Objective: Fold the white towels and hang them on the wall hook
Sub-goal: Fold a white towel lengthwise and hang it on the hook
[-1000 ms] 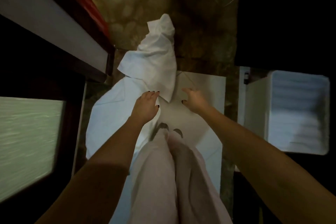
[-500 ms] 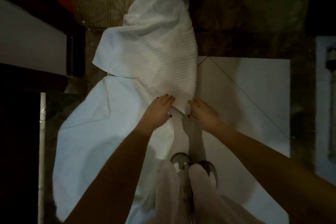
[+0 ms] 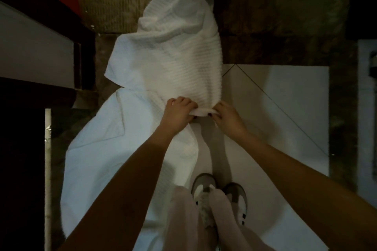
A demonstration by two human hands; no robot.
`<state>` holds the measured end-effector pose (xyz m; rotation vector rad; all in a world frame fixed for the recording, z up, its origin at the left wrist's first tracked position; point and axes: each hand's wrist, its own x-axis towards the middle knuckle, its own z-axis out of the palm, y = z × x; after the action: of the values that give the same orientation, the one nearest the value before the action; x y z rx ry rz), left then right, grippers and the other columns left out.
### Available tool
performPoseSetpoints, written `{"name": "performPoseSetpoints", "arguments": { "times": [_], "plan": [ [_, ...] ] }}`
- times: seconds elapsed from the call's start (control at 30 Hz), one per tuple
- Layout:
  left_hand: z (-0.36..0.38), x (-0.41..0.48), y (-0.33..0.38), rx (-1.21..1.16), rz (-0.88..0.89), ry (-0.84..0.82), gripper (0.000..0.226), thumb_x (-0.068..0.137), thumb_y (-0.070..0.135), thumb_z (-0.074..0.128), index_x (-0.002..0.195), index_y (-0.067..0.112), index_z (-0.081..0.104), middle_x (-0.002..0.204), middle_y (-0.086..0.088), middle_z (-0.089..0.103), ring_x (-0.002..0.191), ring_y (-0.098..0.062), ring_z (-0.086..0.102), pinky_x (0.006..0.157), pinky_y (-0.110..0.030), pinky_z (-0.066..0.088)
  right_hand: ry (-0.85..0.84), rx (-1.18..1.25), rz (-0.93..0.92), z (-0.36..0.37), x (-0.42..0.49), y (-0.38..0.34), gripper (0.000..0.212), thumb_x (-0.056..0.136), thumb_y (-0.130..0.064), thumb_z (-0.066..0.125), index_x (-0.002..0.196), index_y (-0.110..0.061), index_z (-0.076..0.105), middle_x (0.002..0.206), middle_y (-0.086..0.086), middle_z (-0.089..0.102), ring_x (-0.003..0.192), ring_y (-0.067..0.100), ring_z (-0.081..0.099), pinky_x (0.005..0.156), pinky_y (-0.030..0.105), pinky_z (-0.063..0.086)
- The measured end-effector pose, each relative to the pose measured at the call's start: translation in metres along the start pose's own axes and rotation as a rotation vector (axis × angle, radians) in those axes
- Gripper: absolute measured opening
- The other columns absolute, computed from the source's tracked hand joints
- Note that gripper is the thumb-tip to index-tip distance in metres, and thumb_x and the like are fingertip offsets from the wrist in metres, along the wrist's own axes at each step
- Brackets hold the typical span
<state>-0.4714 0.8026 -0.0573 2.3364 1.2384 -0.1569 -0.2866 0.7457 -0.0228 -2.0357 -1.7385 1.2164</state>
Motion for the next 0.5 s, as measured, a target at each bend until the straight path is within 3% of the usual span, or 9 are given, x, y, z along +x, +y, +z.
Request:
{"name": "performPoseSetpoints", "arguments": {
  "times": [0.13,0.33,0.5],
  "plan": [
    [-0.078,-0.008,0.026,-0.284,-0.093,-0.022,0.019,0.091,0.020,0.055,0.104,0.017,0.069,0.105,-0.003,0.067,0.100,-0.023,0.058,0.095,-0.037,0.035,0.080,0.123,0.021,-0.060,-0.033,-0.042,0.015,0.095,-0.008,0.057,0.095,0.004,0.065,0.095,0.016,0.059,0.090,0.026,0.053,0.069,0.025,0.031],
    [-0.253,-0.040,0.088,-0.594,-0.179,-0.099,0.018,0.088,0.024,0.064,0.091,0.008,0.073,0.087,-0.008,0.070,0.082,-0.020,0.062,0.072,-0.029,0.044,0.177,0.184,0.019,-0.179,-0.095,-0.142,0.013,0.097,-0.005,0.049,0.098,0.002,0.060,0.084,0.009,0.056,0.076,0.024,0.053,0.056,0.025,0.026],
    [-0.391,-0.086,0.149,-0.665,-0.176,-0.192,0.022,0.084,0.025,0.071,0.080,0.004,0.073,0.067,-0.004,0.060,0.061,-0.009,0.049,0.059,-0.028,0.035,0.196,0.213,0.020,-0.285,-0.165,-0.223,0.012,0.099,-0.013,0.047,0.105,-0.004,0.053,0.088,0.015,0.062,0.078,0.029,0.060,0.069,0.045,0.047]
  ]
}}
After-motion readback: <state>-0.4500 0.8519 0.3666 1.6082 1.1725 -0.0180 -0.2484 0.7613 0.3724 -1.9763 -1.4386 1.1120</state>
